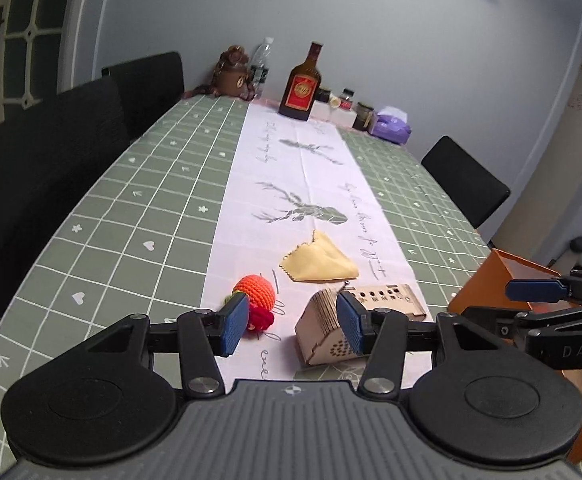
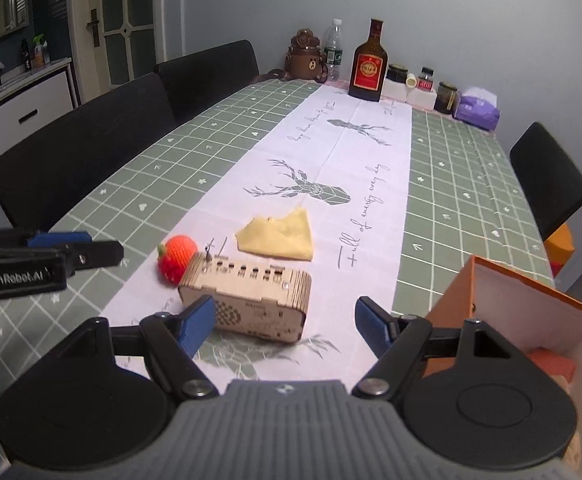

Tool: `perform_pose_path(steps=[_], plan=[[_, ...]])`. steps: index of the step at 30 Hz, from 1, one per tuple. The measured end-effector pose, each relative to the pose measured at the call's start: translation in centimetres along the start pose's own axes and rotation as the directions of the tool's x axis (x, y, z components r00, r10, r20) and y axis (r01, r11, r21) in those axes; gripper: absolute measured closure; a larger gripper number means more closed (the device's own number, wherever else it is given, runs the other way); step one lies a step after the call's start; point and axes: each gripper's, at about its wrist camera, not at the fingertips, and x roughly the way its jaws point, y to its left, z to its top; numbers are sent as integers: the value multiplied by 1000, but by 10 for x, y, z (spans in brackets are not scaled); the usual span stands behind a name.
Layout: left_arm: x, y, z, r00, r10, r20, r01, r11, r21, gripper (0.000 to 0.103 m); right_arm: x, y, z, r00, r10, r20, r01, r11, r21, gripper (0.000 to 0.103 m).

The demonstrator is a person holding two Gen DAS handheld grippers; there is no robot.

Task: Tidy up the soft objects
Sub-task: 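Grasp the yellow cloth with the right tool while the left tool grasps the orange crocheted strawberry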

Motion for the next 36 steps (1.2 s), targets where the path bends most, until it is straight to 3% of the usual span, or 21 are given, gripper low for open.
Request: perform_pose_path(steps=[4, 9, 15, 23, 29, 36], plan=[[35, 7, 9, 996, 55, -68, -57, 998, -24, 40, 24, -8, 20, 999, 33, -43, -31, 999, 32, 27], [73, 24, 13, 991, 62, -120, -75, 992, -107, 40, 50, -12, 37, 995, 62, -77, -61, 998, 16, 27], [102, 29, 11, 983, 69, -172, -90, 989, -116, 40, 89, -19, 54, 989, 81, -123, -81, 997, 13, 27], [118, 26, 12, 974, 90, -210, -104, 993, -61, 41, 148, -30, 69, 969, 125, -213, -111, 991, 76, 27], [122, 27, 12, 966, 77, -246, -93, 994, -53, 45, 183, -17, 78, 952, 130, -278, -141, 990, -20, 27], [123, 33, 19, 973, 92, -213, -113, 990, -87, 50, 218, -4, 84, 935, 91, -342, -138, 984, -114, 27]])
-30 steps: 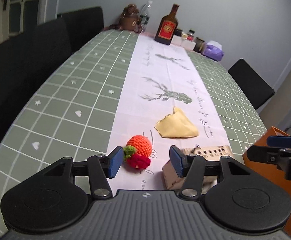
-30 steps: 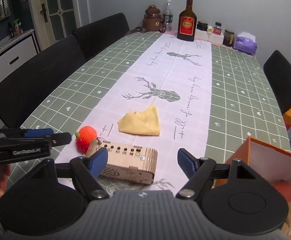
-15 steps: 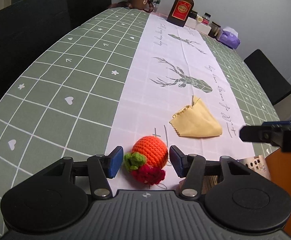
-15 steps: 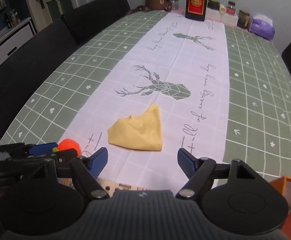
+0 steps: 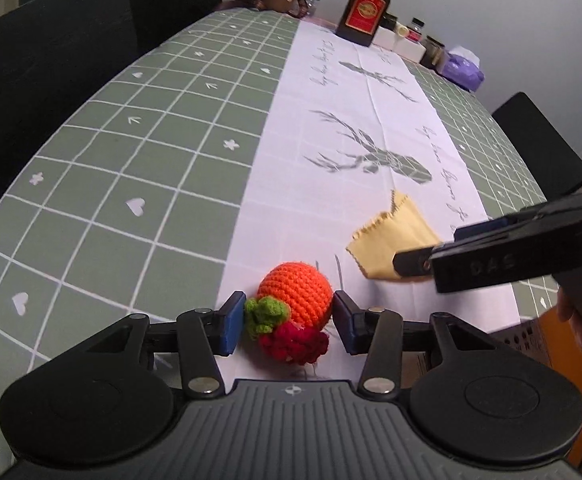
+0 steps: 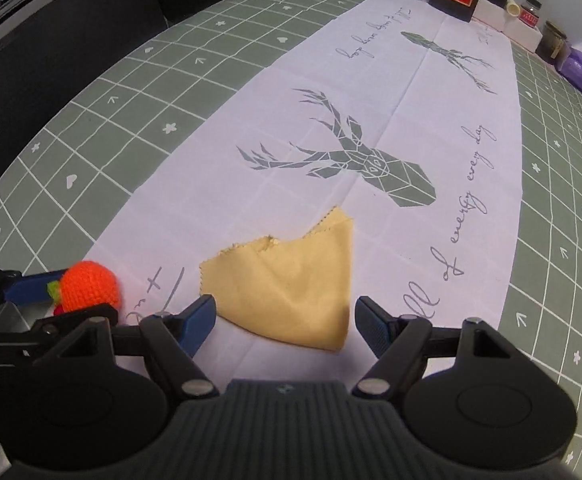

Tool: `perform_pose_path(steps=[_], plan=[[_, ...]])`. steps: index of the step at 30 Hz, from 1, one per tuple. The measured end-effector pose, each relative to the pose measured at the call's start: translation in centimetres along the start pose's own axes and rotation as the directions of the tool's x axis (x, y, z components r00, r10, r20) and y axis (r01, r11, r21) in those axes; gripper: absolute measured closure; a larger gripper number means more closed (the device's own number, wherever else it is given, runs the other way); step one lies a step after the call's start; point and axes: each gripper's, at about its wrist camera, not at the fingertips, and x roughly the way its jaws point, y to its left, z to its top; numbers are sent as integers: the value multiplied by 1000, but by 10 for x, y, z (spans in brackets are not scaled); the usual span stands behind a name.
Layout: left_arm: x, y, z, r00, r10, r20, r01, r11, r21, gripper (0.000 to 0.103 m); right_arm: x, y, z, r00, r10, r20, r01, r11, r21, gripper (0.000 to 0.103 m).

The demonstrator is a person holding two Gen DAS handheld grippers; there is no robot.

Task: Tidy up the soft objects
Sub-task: 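Grasp the yellow cloth with the right tool while the left tool grasps the orange crocheted strawberry, then carry the yellow cloth and crocheted strawberry over the orange box with both tools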

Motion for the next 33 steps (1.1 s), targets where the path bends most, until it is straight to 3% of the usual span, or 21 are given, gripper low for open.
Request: perform_pose_path(steps=[7, 11, 14, 16, 18, 21, 27, 33], plan=[[3, 2, 6, 1000, 2, 2, -2, 1000, -14, 50, 15, 1, 7, 999, 21, -34, -20, 1000, 20, 28], [2, 4, 5, 1000, 18, 8, -18, 1000, -19, 50, 19, 9, 8, 999, -4, -45, 4, 1000, -8, 35], [-1, 7, 4, 1000, 19, 14, -19, 999, -32, 50, 18, 9, 8, 999, 1, -37, -1, 1000, 1, 49], [-3, 8, 5, 1000, 17, 18, -16, 999, -38, 50, 16, 8, 9, 999, -6, -33, 7, 1000, 8, 61], [-6, 8, 4, 1000, 16, 22, -15, 999, -38, 50, 14, 8, 8, 999, -21, -31, 21, 1000, 13, 80], [-11, 7, 4, 999, 19, 28, -18, 999, -31, 50, 13, 7, 7, 999, -47, -27, 47, 999, 17, 97], [-29, 2, 5, 998, 20, 61, -19, 1000, -17, 50, -8, 13, 2, 999, -51, 18, 50, 999, 6, 99], [-62, -10, 7, 993, 9, 122, -11, 1000, 12, 50, -54, 27, -3, 993, -63, 101, 65, 998, -19, 99]])
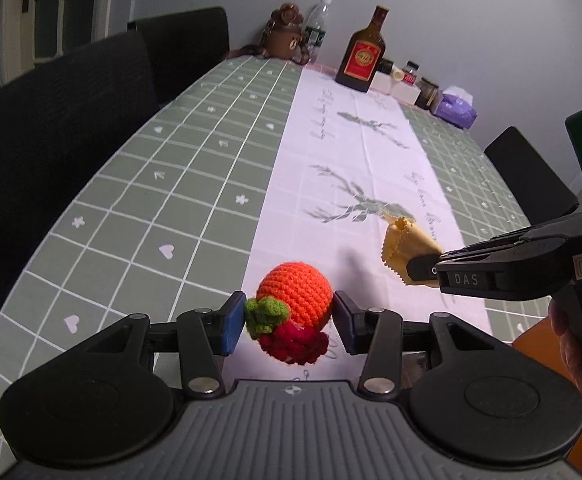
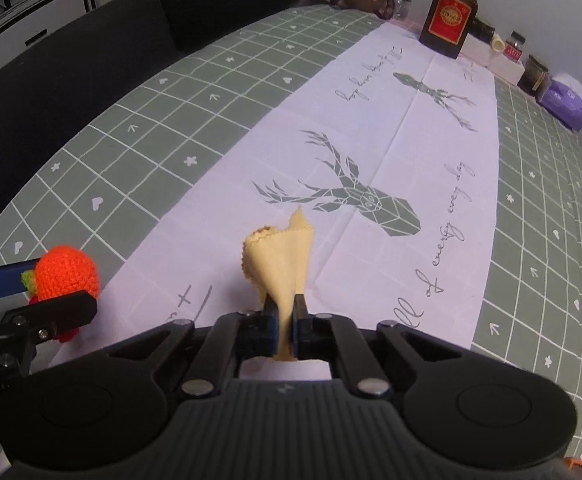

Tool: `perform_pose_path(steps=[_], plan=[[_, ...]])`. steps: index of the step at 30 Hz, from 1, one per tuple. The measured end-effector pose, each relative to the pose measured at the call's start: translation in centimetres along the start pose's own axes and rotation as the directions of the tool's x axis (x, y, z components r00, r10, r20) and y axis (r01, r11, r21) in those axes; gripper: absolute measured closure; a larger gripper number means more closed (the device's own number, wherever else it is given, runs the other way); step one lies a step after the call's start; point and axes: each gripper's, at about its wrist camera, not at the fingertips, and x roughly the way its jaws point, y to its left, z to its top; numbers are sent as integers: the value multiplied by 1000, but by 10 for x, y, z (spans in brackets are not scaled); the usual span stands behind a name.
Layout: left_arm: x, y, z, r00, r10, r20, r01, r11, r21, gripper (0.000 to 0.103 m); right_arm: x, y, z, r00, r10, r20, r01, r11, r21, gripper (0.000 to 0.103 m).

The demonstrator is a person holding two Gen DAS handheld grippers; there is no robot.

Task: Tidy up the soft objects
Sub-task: 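Carry the yellow cloth and crocheted strawberry over the orange box with both tools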

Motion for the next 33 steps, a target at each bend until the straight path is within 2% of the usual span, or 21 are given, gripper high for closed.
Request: perform_pose_path(steps=[6, 12, 21, 26, 29, 33], plan=[[-41, -16, -2, 998, -29, 61, 27, 999, 39, 50, -53, 11, -13, 996, -29, 80, 32, 999, -27, 99], [-76, -38, -13, 992, -76, 98, 67, 993, 96, 50, -103, 18, -41, 986, -64, 151, 71, 997, -43, 99], [-107, -87, -34, 981, -156, 117, 128, 968, 218, 50, -162, 0, -93, 974, -105, 200, 107, 994, 3, 99], [-115, -127, -43, 964, -249, 94, 211, 930, 299, 50, -191, -34, -125, 968, -146, 202, 139, 989, 52, 99], [-114, -157, -51, 949, -308, 59, 268, 894, 359, 50, -207, -60, -145, 965, -182, 191, 167, 982, 92, 99], [-107, -203, -60, 927, -376, 8, 331, 825, 458, 50, -221, -97, -170, 962, -216, 165, 192, 970, 151, 98]])
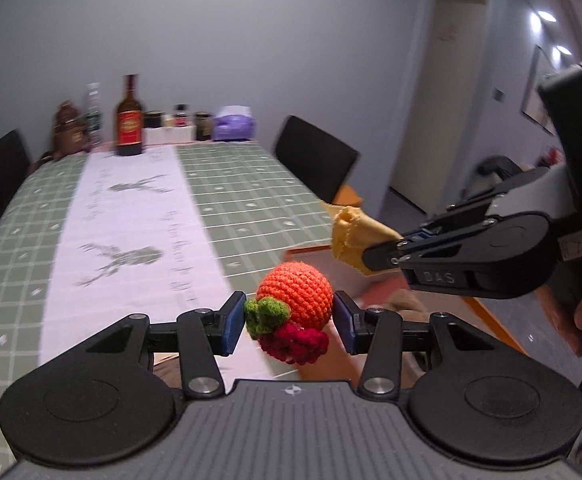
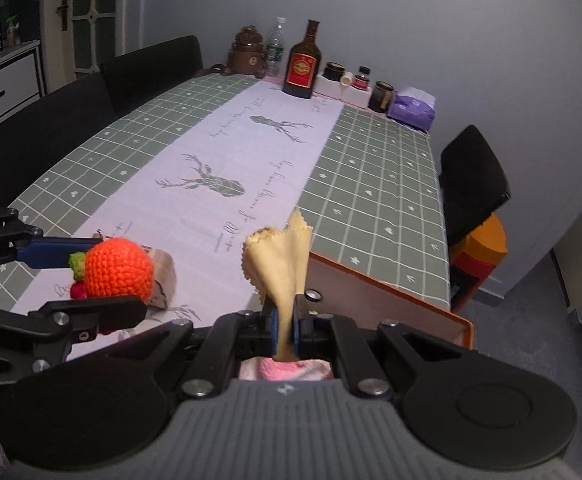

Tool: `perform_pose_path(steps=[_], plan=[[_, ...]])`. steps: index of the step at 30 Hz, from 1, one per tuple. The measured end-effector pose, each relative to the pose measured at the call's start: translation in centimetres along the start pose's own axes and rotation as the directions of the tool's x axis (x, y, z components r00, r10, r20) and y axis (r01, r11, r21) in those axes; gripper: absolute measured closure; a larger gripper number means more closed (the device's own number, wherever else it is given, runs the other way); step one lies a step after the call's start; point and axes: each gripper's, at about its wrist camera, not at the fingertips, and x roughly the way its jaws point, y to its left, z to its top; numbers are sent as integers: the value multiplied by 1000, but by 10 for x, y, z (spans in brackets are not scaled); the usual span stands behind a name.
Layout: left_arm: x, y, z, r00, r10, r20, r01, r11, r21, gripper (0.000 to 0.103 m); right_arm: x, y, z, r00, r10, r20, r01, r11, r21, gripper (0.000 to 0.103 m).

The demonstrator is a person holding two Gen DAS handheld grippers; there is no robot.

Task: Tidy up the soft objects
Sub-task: 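Carry the yellow cloth and crocheted strawberry over the orange box with both tools, then lower both items into the box and open both tools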

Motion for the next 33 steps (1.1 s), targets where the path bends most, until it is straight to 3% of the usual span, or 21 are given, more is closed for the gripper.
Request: perform_pose_path(steps=[5, 14, 24, 25, 29, 31, 33], plan=[[39, -30, 15, 997, -61, -49, 65, 994, 87, 50, 7, -45, -24, 999, -21, -43, 24, 996, 84, 98], [106, -52, 18, 987, -21, -158, 49, 984, 174, 50, 50, -87, -42, 995, 20, -98, -3, 984, 179, 93], [137, -55, 14, 978, -4, -207, 46, 980, 195, 49, 92, -108, -45, 987, 50, -151, -15, 975, 221, 92], [139, -54, 15, 978, -8, -210, 49, 981, 189, 49, 94, -108, -45, 987, 51, -153, -17, 976, 217, 91], [137, -50, 17, 982, -16, -189, 51, 982, 181, 46, 96, -108, -43, 987, 41, -154, -7, 977, 212, 67], [133, -48, 19, 985, -23, -171, 54, 982, 179, 45, 95, -109, -41, 987, 41, -156, -7, 977, 215, 67], [128, -46, 22, 987, -33, -157, 59, 985, 163, 43, 93, -109, -40, 987, 33, -157, 2, 976, 217, 57]])
